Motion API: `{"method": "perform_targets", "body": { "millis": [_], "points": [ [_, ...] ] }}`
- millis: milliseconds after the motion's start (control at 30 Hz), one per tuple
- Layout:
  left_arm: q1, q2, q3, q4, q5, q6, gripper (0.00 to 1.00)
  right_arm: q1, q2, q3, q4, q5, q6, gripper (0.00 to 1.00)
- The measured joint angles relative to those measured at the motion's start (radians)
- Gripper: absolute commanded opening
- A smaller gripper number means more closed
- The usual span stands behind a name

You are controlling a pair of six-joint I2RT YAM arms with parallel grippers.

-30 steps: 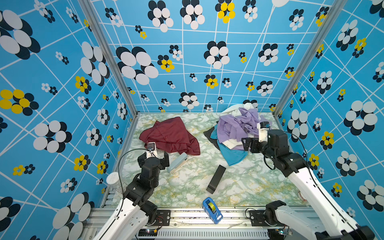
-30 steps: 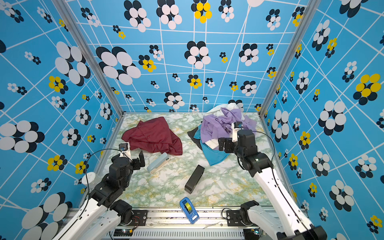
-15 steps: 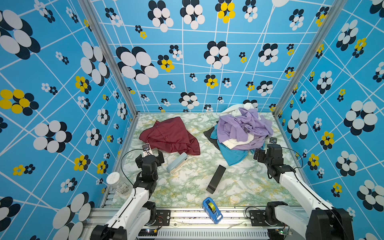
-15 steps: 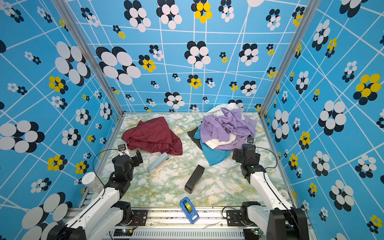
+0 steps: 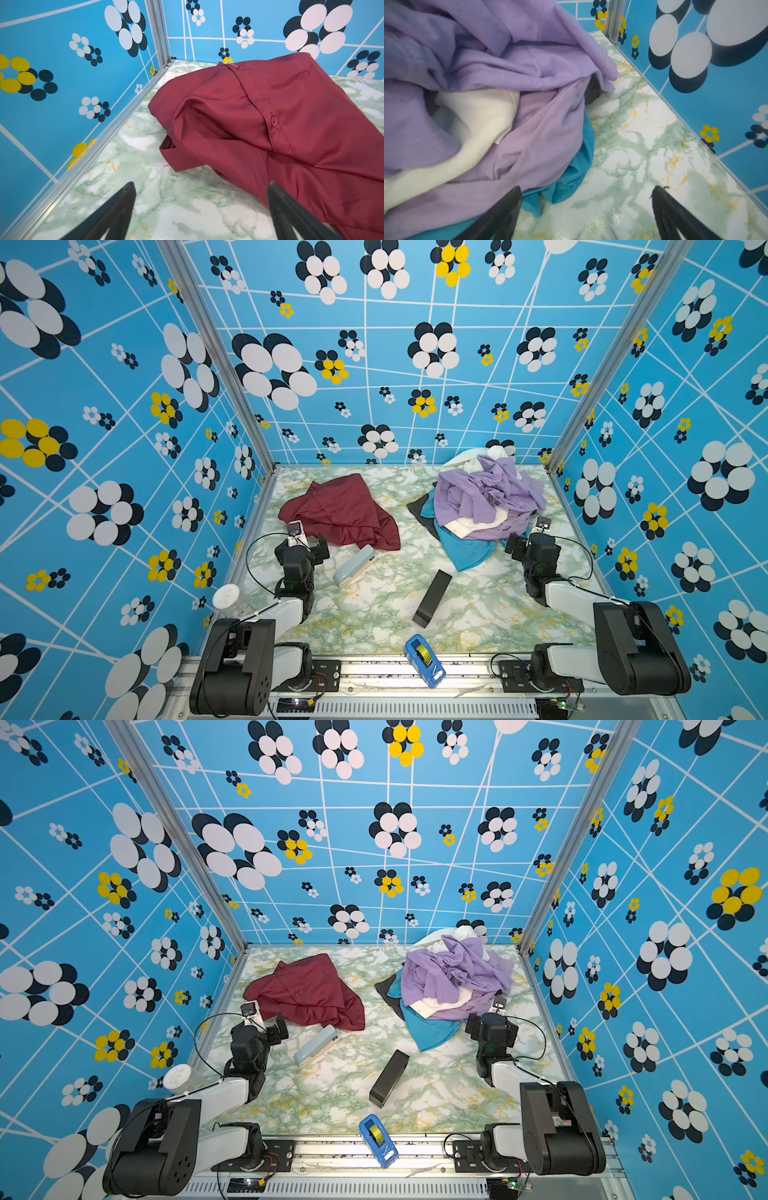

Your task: Pick out a specific cloth from the pile

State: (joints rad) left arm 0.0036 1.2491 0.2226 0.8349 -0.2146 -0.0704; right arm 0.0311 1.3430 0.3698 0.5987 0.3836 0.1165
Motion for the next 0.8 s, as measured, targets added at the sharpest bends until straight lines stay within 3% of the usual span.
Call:
{"method": "perform_targets", "body": {
  "millis": [333, 567, 800],
  "points": [
    [0.049, 0.314, 0.0, 0.287, 0.202, -0.021, 0.99, -0.027, 0.192, 0.0, 0.252, -0.12, -0.018, 0.99],
    [0.049, 0.316, 0.061, 0.246, 0.278, -0.01, 0.99, -0.027, 0.199, 0.003, 0.258, -0.216, -0.054, 0.99],
    [0.006, 0.316, 0.146, 0.14, 0.26, 0.023, 0.99, -0.027, 0.199, 0.003, 0.258, -0.242, -0.062, 0.99]
  ]
}}
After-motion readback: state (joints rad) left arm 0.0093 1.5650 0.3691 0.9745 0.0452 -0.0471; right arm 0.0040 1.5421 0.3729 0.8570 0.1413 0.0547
